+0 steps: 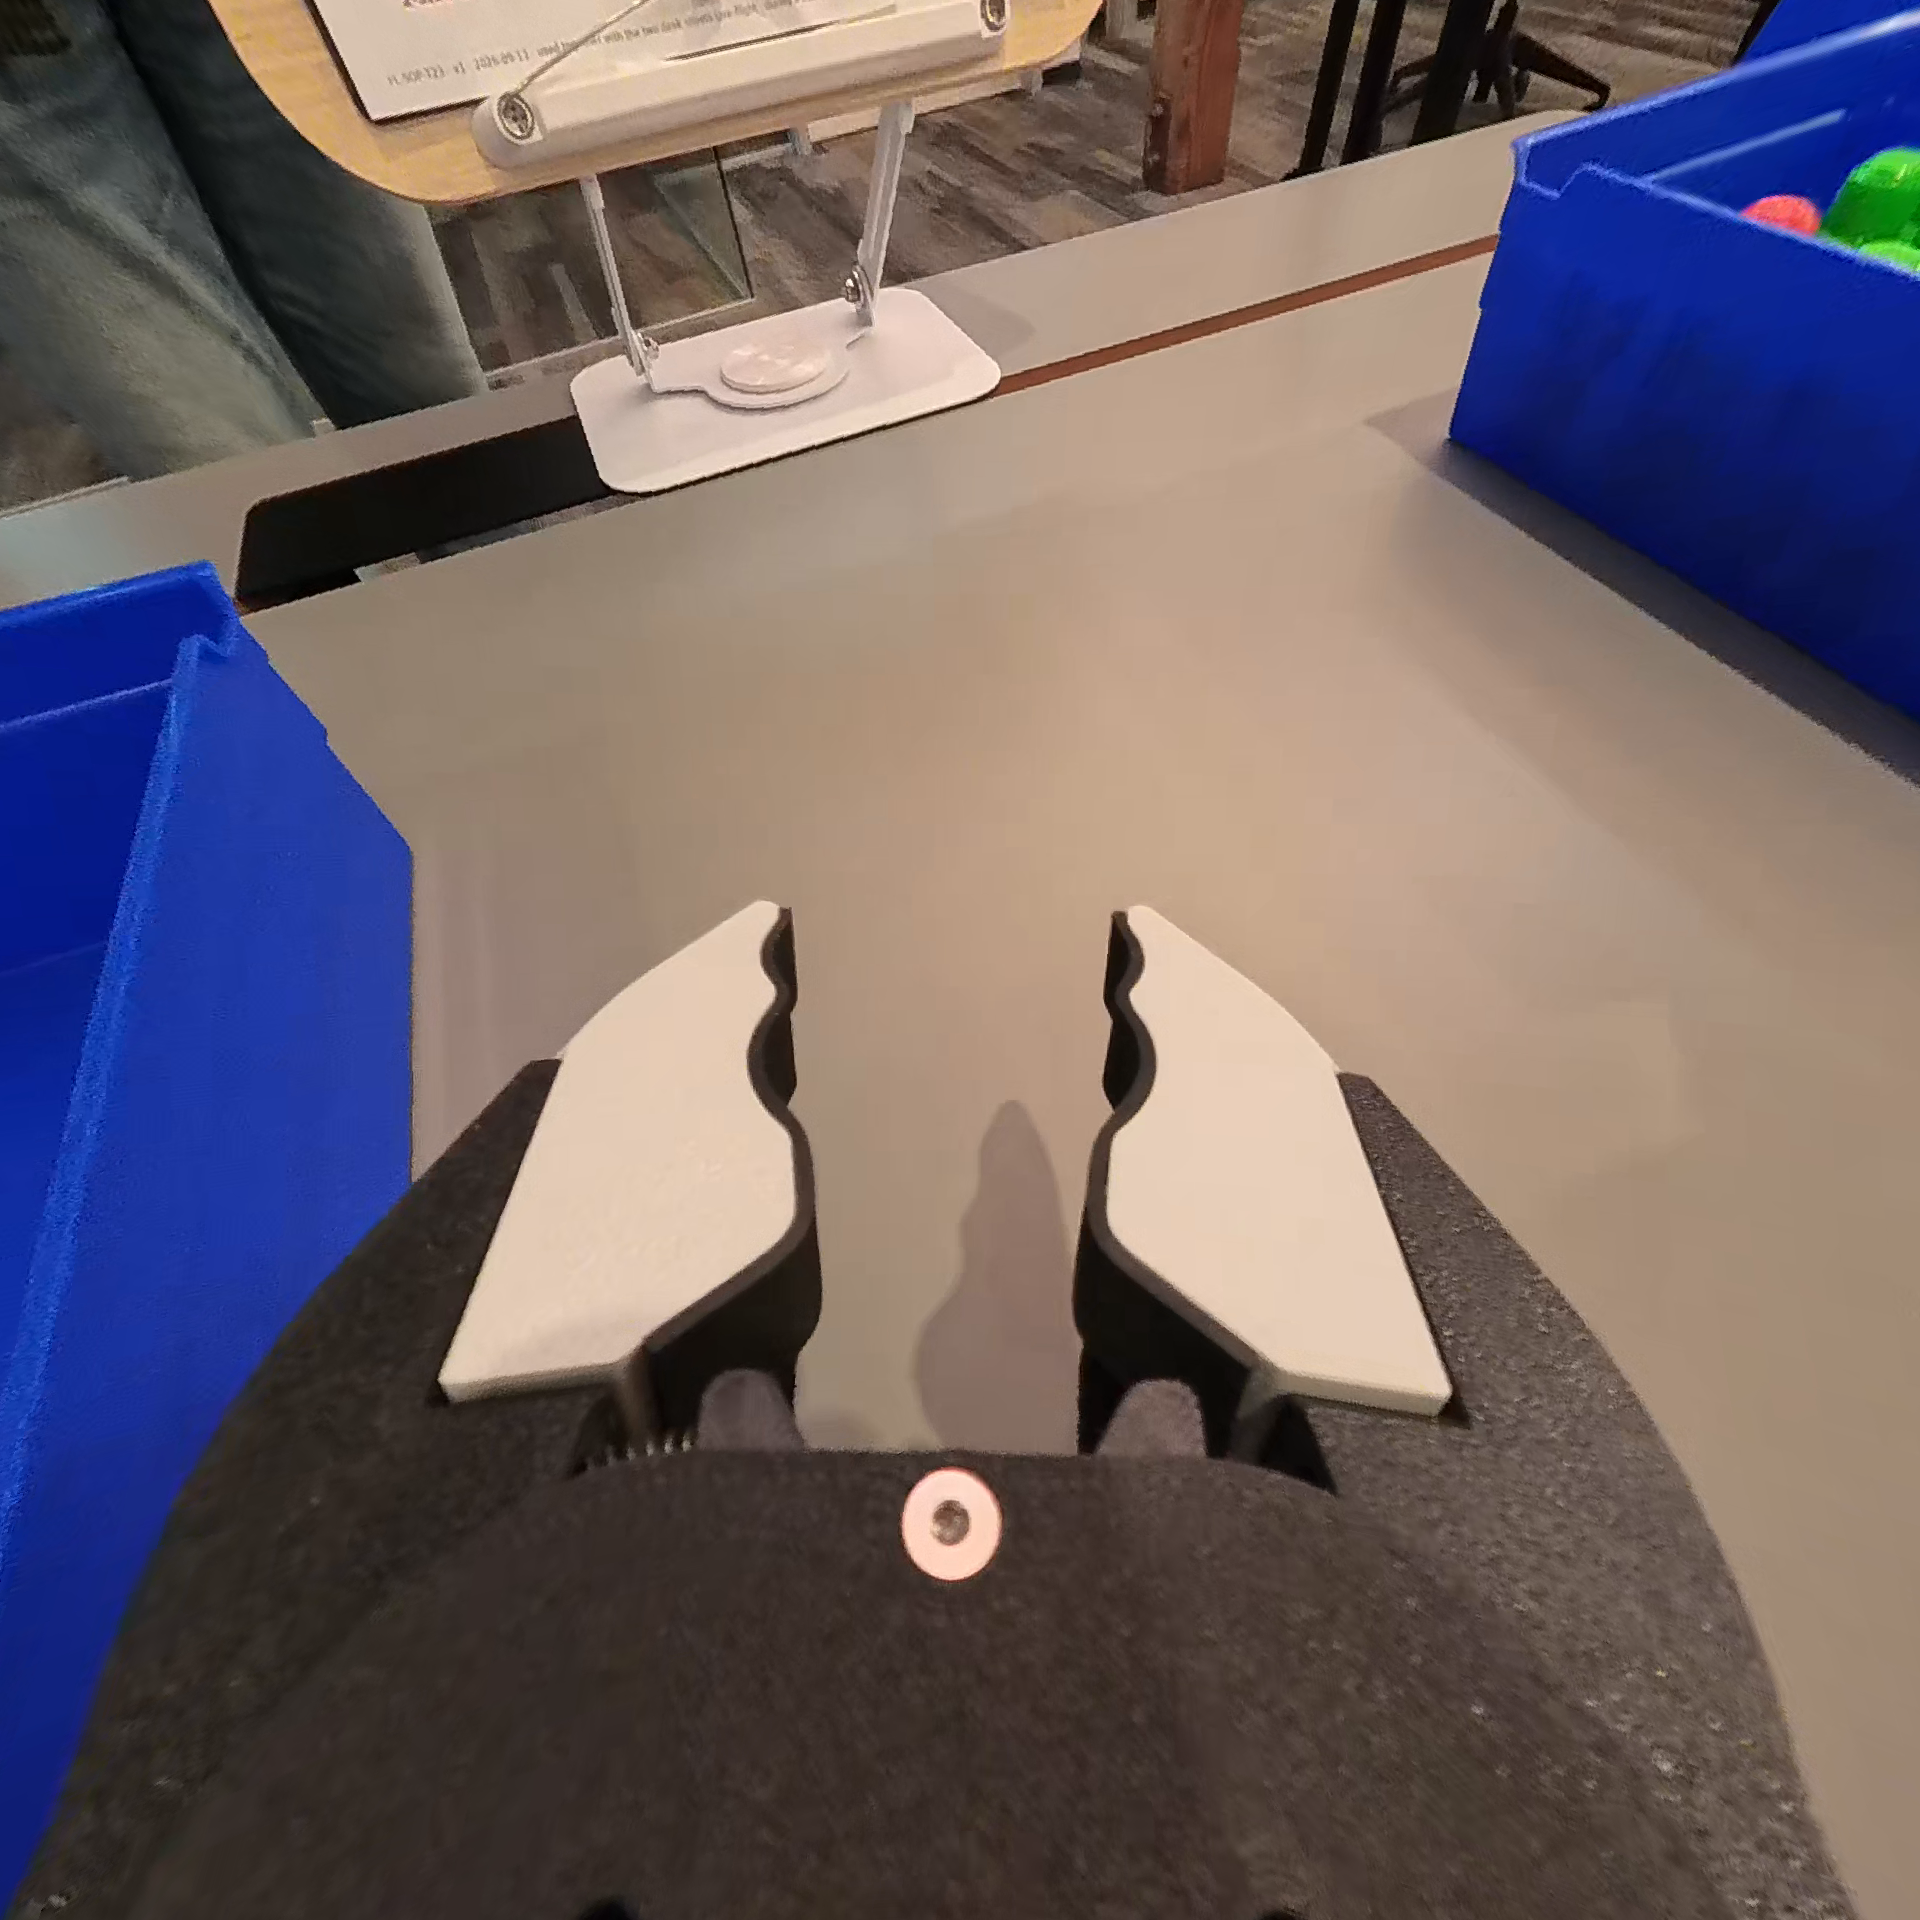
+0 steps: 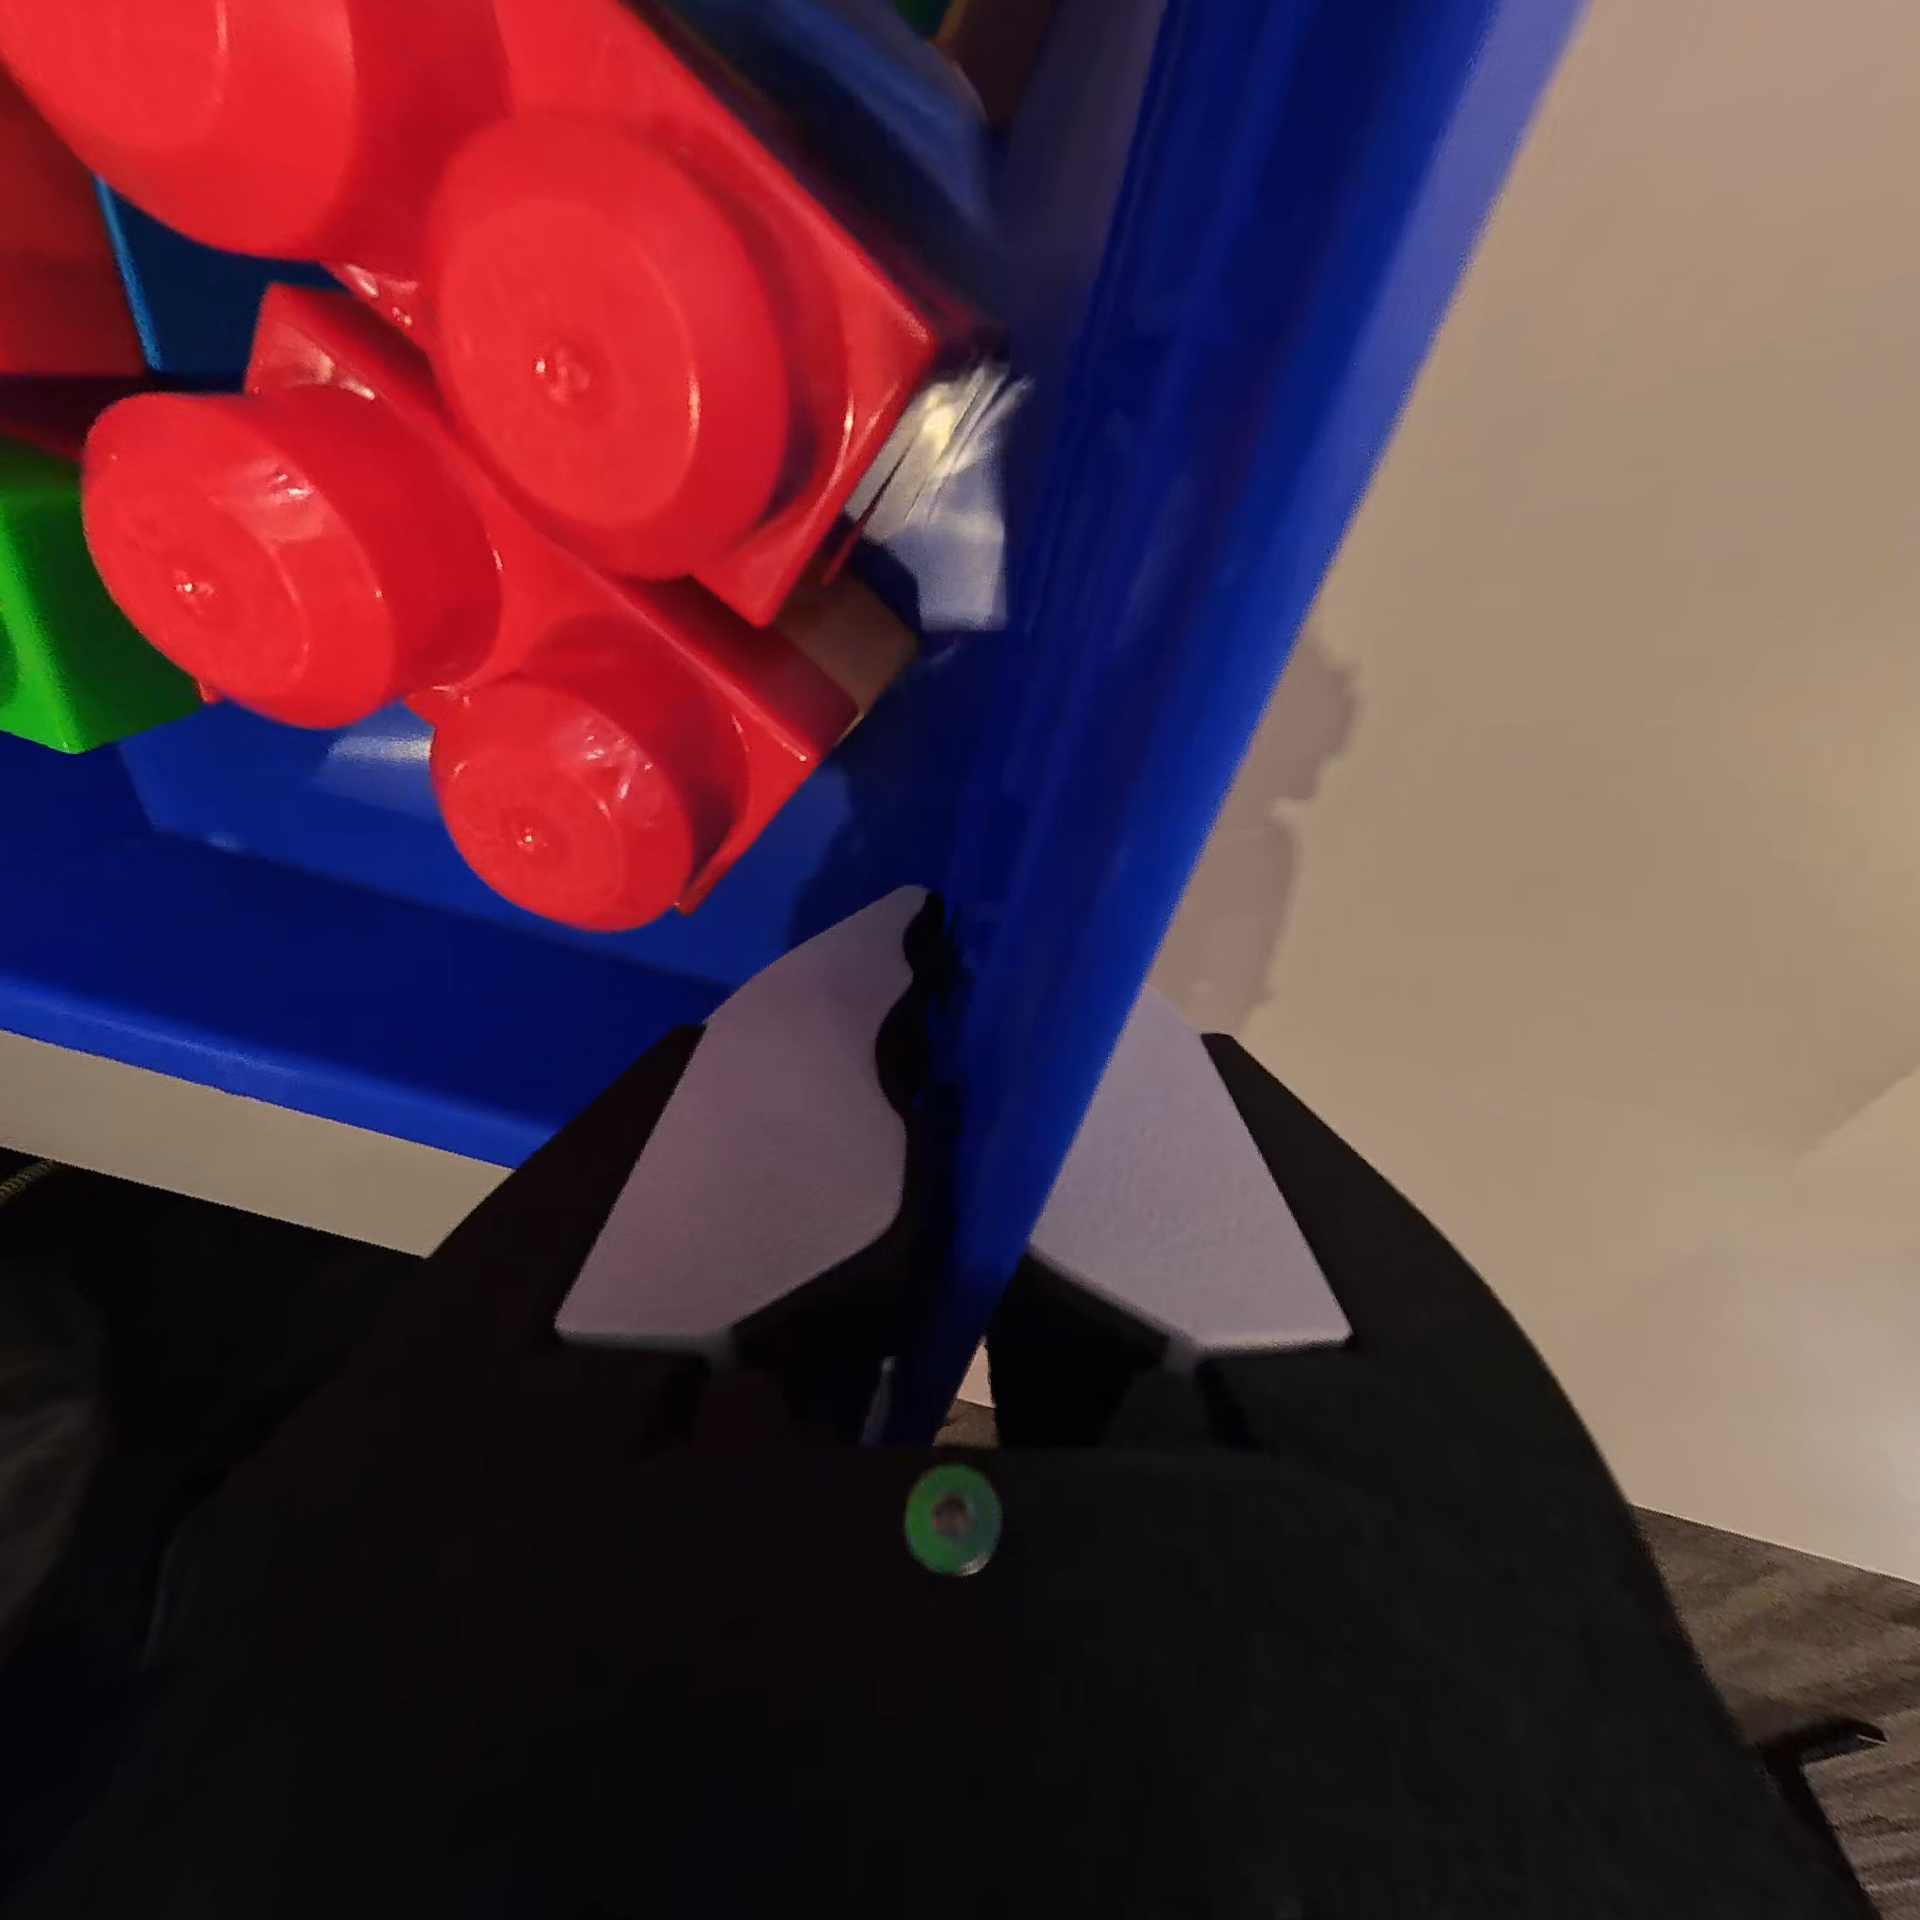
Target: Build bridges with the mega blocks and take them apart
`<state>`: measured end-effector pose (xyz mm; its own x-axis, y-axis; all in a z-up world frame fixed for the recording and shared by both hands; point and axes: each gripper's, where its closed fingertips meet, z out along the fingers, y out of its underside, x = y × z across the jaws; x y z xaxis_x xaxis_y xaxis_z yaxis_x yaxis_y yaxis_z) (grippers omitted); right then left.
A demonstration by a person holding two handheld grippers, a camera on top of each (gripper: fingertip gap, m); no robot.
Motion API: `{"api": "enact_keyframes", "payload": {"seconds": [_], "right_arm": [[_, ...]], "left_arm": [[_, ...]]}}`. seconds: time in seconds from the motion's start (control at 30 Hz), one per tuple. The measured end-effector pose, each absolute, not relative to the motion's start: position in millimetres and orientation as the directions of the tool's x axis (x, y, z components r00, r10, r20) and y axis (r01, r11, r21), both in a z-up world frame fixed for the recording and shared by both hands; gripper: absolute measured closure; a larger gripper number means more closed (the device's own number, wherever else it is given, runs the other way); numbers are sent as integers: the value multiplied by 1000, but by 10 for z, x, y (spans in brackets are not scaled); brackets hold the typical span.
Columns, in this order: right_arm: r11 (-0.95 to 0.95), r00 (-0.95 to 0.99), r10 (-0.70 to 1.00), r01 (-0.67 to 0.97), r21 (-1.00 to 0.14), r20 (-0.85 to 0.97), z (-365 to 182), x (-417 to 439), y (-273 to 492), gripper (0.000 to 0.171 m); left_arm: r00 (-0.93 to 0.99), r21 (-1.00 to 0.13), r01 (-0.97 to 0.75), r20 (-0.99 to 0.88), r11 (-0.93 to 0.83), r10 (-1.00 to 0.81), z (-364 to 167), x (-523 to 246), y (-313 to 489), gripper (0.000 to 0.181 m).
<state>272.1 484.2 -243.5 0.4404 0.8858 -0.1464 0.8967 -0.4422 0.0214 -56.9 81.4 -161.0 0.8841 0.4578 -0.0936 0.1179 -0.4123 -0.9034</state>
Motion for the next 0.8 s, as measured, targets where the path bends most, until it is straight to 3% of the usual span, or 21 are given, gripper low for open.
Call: {"api": "enact_keyframes", "payload": {"seconds": [0.4,0.6,0.8], "right_arm": [[-413,416,904,909,54,-94,-2032,3007,4903,167],[-418,413,902,908,-15,-123,-1753,3025,4888,167],[-401,373,905,908,-121,-203,-1589,3017,4782,167]], "left_arm": [[886,-904,126,-83,-409,456,-1611,-629,733,124],[862,-900,118,-117,-420,492,-1532,-730,556,124],[754,-857,114,-254,-503,605,-1220,-1127,-221,122]]}}
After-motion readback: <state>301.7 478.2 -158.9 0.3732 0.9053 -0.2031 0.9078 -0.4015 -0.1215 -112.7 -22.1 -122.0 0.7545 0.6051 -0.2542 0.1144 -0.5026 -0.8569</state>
